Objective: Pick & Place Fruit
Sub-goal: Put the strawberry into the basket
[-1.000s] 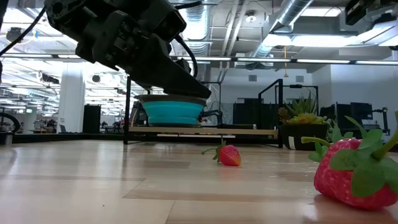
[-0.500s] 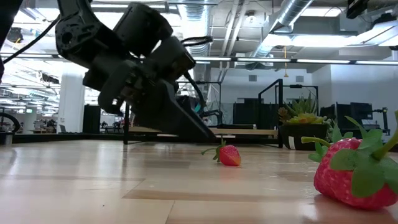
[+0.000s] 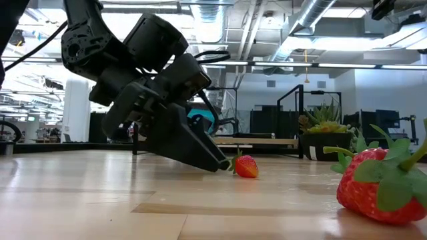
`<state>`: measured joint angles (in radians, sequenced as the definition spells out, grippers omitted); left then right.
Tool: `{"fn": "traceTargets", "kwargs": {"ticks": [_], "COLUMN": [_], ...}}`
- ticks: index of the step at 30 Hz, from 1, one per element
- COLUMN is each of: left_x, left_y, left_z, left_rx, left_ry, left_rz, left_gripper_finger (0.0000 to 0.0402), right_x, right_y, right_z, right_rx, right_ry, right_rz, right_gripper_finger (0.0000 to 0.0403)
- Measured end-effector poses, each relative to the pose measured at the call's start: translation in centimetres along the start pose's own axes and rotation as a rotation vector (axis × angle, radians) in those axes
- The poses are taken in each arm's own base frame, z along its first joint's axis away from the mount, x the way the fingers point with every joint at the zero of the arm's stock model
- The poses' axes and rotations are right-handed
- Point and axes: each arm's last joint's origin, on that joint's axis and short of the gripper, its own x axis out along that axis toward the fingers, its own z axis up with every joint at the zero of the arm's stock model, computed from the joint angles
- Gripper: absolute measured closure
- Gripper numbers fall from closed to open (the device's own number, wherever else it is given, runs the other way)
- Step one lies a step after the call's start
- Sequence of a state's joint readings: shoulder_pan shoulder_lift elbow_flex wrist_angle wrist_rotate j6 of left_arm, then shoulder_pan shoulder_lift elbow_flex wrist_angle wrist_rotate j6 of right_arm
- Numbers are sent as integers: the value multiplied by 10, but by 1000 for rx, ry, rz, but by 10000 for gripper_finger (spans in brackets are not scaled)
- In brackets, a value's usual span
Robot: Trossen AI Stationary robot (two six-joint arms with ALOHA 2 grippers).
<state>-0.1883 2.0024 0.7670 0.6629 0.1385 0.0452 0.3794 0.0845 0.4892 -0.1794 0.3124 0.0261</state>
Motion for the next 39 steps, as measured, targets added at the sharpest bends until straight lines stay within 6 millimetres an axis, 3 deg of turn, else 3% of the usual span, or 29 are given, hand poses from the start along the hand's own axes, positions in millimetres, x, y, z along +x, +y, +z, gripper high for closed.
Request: {"fn": "traceTargets", "kwargs": {"ticks": [10,22,39], "left_x": [0,2,3], "left_y": [1,-9,-22], "left_z": [2,3,4], "left_rx": [-5,11,-15], "left_ry": [-9,-20,-21], "left_rz": [5,-56,-87], "left_gripper_finger": [275,392,400], "right_x": [0,0,0], "right_y": [0,0,0], "right_z": [0,0,0], "right_rx": [0,0,0], "right_ry": [0,0,0], "right_rz": [0,0,0], "right_gripper_finger": [403,403,403]}}
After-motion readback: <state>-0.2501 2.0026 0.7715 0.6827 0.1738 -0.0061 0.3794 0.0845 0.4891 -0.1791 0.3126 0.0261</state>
